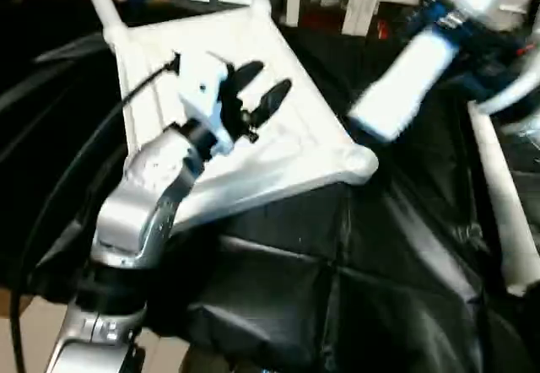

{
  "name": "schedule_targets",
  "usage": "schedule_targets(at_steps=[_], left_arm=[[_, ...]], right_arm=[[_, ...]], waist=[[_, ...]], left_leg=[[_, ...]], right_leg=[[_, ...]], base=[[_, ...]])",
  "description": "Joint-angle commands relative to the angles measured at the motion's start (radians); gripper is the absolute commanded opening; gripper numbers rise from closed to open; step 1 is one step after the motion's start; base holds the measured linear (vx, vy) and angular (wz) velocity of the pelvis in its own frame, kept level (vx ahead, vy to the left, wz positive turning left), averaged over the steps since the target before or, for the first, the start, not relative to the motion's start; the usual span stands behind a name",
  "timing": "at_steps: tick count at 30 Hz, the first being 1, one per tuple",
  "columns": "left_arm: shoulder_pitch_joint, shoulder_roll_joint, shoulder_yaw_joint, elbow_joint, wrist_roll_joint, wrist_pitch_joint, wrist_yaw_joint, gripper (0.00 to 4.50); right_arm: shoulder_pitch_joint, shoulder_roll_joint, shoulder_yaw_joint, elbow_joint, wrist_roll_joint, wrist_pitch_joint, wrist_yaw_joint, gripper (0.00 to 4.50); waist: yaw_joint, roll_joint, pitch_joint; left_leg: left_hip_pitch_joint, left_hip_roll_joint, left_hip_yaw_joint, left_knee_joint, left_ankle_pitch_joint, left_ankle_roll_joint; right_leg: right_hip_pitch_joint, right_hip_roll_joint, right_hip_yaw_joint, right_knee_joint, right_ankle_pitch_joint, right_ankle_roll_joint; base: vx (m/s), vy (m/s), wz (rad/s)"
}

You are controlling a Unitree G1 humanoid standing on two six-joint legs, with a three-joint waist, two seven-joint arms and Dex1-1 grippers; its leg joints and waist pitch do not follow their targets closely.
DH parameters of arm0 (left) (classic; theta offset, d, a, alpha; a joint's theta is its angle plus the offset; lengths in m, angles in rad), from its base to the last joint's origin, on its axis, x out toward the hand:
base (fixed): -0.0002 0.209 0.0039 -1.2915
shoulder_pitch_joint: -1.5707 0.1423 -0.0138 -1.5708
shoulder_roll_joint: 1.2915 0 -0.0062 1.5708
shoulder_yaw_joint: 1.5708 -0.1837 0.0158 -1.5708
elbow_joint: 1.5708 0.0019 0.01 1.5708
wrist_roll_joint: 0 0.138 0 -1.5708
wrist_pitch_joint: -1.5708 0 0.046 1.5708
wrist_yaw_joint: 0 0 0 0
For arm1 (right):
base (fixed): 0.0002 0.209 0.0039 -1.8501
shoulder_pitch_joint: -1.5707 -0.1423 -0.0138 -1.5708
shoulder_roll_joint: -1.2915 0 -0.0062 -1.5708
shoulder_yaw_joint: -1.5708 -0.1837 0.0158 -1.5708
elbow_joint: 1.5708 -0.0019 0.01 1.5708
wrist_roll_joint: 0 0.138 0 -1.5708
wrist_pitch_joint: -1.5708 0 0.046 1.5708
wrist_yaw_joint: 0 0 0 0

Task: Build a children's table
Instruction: Insert table leg to table base

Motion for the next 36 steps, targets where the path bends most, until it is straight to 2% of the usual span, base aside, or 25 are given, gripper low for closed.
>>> schedule_targets(at_steps=[1,2,3,4,5,6,9,11,12,13,14,16,17,19,21,22,23,24,26,31,32,33,34,35,36], left_arm=[[0.015,-0.006,0.016,0.012,0.028,0.008,0.042,2.67],[0.016,-0.011,0.025,0.015,0.033,0.010,0.056,2.67],[0.024,-0.011,0.046,0.000,0.045,0.044,0.101,2.67],[0.024,-0.011,0.046,0.000,0.045,0.044,0.101,2.67],[0.031,-0.016,0.061,-0.010,0.044,0.059,0.126,2.67],[0.038,-0.019,0.071,-0.018,0.043,0.076,0.145,2.67],[0.048,-0.020,0.066,-0.030,0.053,0.094,0.160,2.67],[0.049,-0.027,0.064,-0.035,0.055,0.094,0.163,2.67],[0.047,-0.038,0.061,-0.043,0.047,0.088,0.160,2.67],[0.044,-0.048,0.059,-0.048,0.040,0.085,0.158,2.67],[0.043,-0.058,0.055,-0.058,0.029,0.091,0.156,2.67],[0.046,-0.072,0.035,-0.082,0.015,0.114,0.145,2.67],[0.046,-0.072,0.035,-0.082,0.015,0.114,0.145,2.67],[0.050,-0.080,0.023,-0.094,0.008,0.122,0.139,2.67],[0.051,-0.084,0.023,-0.096,0.006,0.124,0.141,2.67],[0.052,-0.092,0.018,-0.096,0.006,0.125,0.137,2.67],[0.052,-0.093,0.018,-0.096,0.006,0.125,0.137,2.67],[0.053,-0.101,0.015,-0.099,0.005,0.127,0.131,2.67],[0.056,-0.107,0.012,-0.108,-0.006,0.129,0.121,2.67],[0.069,-0.112,0.004,-0.126,-0.031,0.148,0.110,2.67],[0.070,-0.112,0.003,-0.127,-0.033,0.149,0.108,2.67],[0.075,-0.117,0.003,-0.131,-0.038,0.154,0.099,2.67],[0.075,-0.118,0.003,-0.132,-0.039,0.155,0.099,2.67],[0.076,-0.122,0.006,-0.133,-0.045,0.158,0.097,2.67],[0.075,-0.126,0.009,-0.133,-0.049,0.162,0.095,2.67]], right_arm=[[0.033,-0.005,0.083,-0.111,-0.067,-0.099,-0.062,1.81],[0.039,-0.012,0.103,-0.128,-0.088,-0.122,-0.081,1.81],[0.027,-0.006,0.141,-0.161,-0.216,-0.181,-0.142,1.81],[0.027,-0.006,0.141,-0.161,-0.216,-0.181,-0.142,1.81],[0.020,-0.007,0.170,-0.183,-0.322,-0.214,-0.154,1.81],[0.009,0.024,0.161,-0.198,-0.387,-0.227,-0.169,1.81],[-0.002,0.099,0.112,-0.210,-0.414,-0.216,-0.214,1.81],[0.001,0.114,0.107,-0.212,-0.402,-0.235,-0.236,1.81],[0.006,0.116,0.113,-0.211,-0.373,-0.252,-0.253,1.81],[0.009,0.116,0.118,-0.208,-0.349,-0.264,-0.264,1.81],[0.012,0.121,0.113,-0.200,-0.315,-0.259,-0.273,1.81],[0.012,0.151,0.076,-0.185,-0.289,-0.228,-0.263,1.81],[0.012,0.151,0.076,-0.185,-0.289,-0.228,-0.263,1.81],[0.001,0.181,0.020,-0.167,-0.246,-0.174,-0.279,1.81],[-0.003,0.185,0.009,-0.162,-0.237,-0.162,-0.284,1.81],[-0.015,0.192,-0.018,-0.142,-0.160,-0.133,-0.321,1.81],[-0.015,0.192,-0.018,-0.142,-0.156,-0.133,-0.323,1.81],[-0.019,0.190,-0.026,-0.128,-0.087,-0.121,-0.355,1.81],[-0.021,0.191,-0.035,-0.114,-0.003,-0.105,-0.388,1.81],[-0.026,0.210,-0.097,-0.059,0.204,-0.056,-0.470,1.81],[-0.027,0.211,-0.103,-0.054,0.220,-0.050,-0.475,1.81],[-0.028,0.220,-0.117,-0.032,0.361,-0.044,-0.512,1.81],[-0.028,0.221,-0.119,-0.030,0.377,-0.044,-0.515,1.81],[-0.028,0.224,-0.123,-0.026,0.424,-0.050,-0.521,1.81],[-0.029,0.224,-0.125,-0.023,0.461,-0.056,-0.533,1.81]], waist=[[-0.009,-0.018,-0.086],[-0.010,-0.016,-0.090],[-0.014,-0.016,-0.091],[-0.017,-0.018,-0.088],[-0.019,-0.018,-0.087],[-0.023,-0.022,-0.085],[-0.029,-0.019,-0.088],[-0.031,-0.026,-0.090],[-0.031,-0.026,-0.091],[-0.030,-0.021,-0.090],[-0.029,-0.021,-0.090],[-0.030,-0.023,-0.089],[-0.030,-0.023,-0.088],[-0.030,-0.025,-0.087],[-0.031,-0.026,-0.084],[-0.032,-0.026,-0.085],[-0.033,-0.024,-0.084],[-0.034,-0.026,-0.084],[-0.036,-0.027,-0.082],[-0.039,-0.026,-0.082],[-0.039,-0.027,-0.081],[-0.040,-0.028,-0.079],[-0.042,-0.027,-0.078],[-0.042,-0.026,-0.078],[-0.044,-0.030,-0.074]], left_leg=[[0.033,0.003,-0.005,-0.062,-0.111,0.044],[0.033,0.004,-0.008,-0.062,-0.109,0.038],[0.031,0.003,-0.007,-0.062,-0.101,0.029],[0.029,0.003,-0.007,-0.063,-0.103,0.024],[0.032,0.000,-0.004,-0.063,-0.134,0.025],[0.027,-0.001,-0.004,-0.064,-0.142,0.014],[0.030,-0.002,-0.005,-0.063,-0.144,0.029],[0.030,-0.001,-0.005,-0.063,-0.128,0.040],[0.030,0.000,-0.005,-0.062,-0.124,0.042],[0.034,0.002,-0.004,-0.062,-0.119,0.048],[0.035,0.002,-0.004,-0.062,-0.117,0.051],[0.030,0.001,-0.004,-0.061,-0.110,0.062],[0.029,0.001,-0.004,-0.061,-0.109,0.065],[0.029,0.000,-0.003,-0.062,-0.115,0.066],[0.029,-0.001,-0.003,-0.062,-0.123,0.059],[0.030,-0.002,-0.003,-0.062,-0.124,0.055],[0.032,-0.002,-0.004,-0.063,-0.131,0.054],[0.033,-0.003,-0.004,-0.063,-0.137,0.051],[0.032,-0.004,-0.004,-0.063,-0.142,0.046],[0.030,-0.004,-0.003,-0.064,-0.142,0.041],[0.029,-0.006,-0.003,-0.064,-0.141,0.040],[0.029,-0.005,-0.003,-0.065,-0.144,0.039],[0.029,-0.006,-0.004,-0.066,-0.149,0.042],[0.029,-0.005,-0.005,-0.066,-0.148,0.041],[0.027,-0.005,-0.004,-0.068,-0.148,0.041]], right_leg=[[0.064,-0.018,0.023,-0.070,-0.209,-0.135],[0.066,-0.021,0.022,-0.067,-0.208,-0.137],[0.062,-0.017,0.022,-0.065,-0.195,-0.144],[0.060,-0.016,0.022,-0.068,-0.201,-0.143],[0.060,-0.017,0.024,-0.072,-0.227,-0.141],[0.061,-0.017,0.023,-0.072,-0.242,-0.136],[0.058,-0.016,0.024,-0.071,-0.232,-0.127],[0.059,-0.014,0.024,-0.068,-0.194,-0.130],[0.060,-0.014,0.024,-0.066,-0.182,-0.132],[0.058,-0.014,0.025,-0.064,-0.153,-0.141],[0.059,-0.013,0.025,-0.063,-0.142,-0.144],[0.062,-0.014,0.025,-0.058,-0.103,-0.155],[0.062,-0.014,0.025,-0.058,-0.102,-0.157],[0.063,-0.015,0.026,-0.060,-0.113,-0.157],[0.063,-0.013,0.025,-0.064,-0.136,-0.151],[0.063,-0.014,0.025,-0.064,-0.143,-0.147],[0.062,-0.014,0.026,-0.065,-0.153,-0.141],[0.062,-0.014,0.025,-0.067,-0.165,-0.132],[0.061,-0.013,0.024,-0.069,-0.178,-0.124],[0.060,-0.013,0.023,-0.069,-0.167,-0.116],[0.060,-0.012,0.023,-0.069,-0.170,-0.114],[0.059,-0.011,0.022,-0.072,-0.178,-0.110],[0.059,-0.013,0.023,-0.073,-0.185,-0.103],[0.058,-0.013,0.022,-0.073,-0.185,-0.100],[0.057,-0.012,0.021,-0.074,-0.185,-0.095]], base=[[0.000,0.000,0.00],[0.000,0.000,0.00],[0.000,0.000,0.00],[0.000,0.000,0.00],[0.000,0.000,0.00],[0.000,0.000,0.00],[0.000,0.000,0.00],[0.000,0.000,0.00],[0.000,0.000,0.00],[0.000,0.000,0.00],[0.000,0.000,0.00],[0.000,0.000,0.00],[0.000,0.000,0.00],[0.000,0.000,0.00],[0.000,0.000,0.00],[0.000,0.000,0.00],[0.000,0.000,0.00],[0.000,0.000,0.00],[0.000,0.000,0.00],[0.000,0.000,0.00],[0.000,0.000,0.00],[0.000,0.000,0.00],[0.000,0.000,0.00],[0.000,0.000,0.00],[0.000,0.000,0.00]])
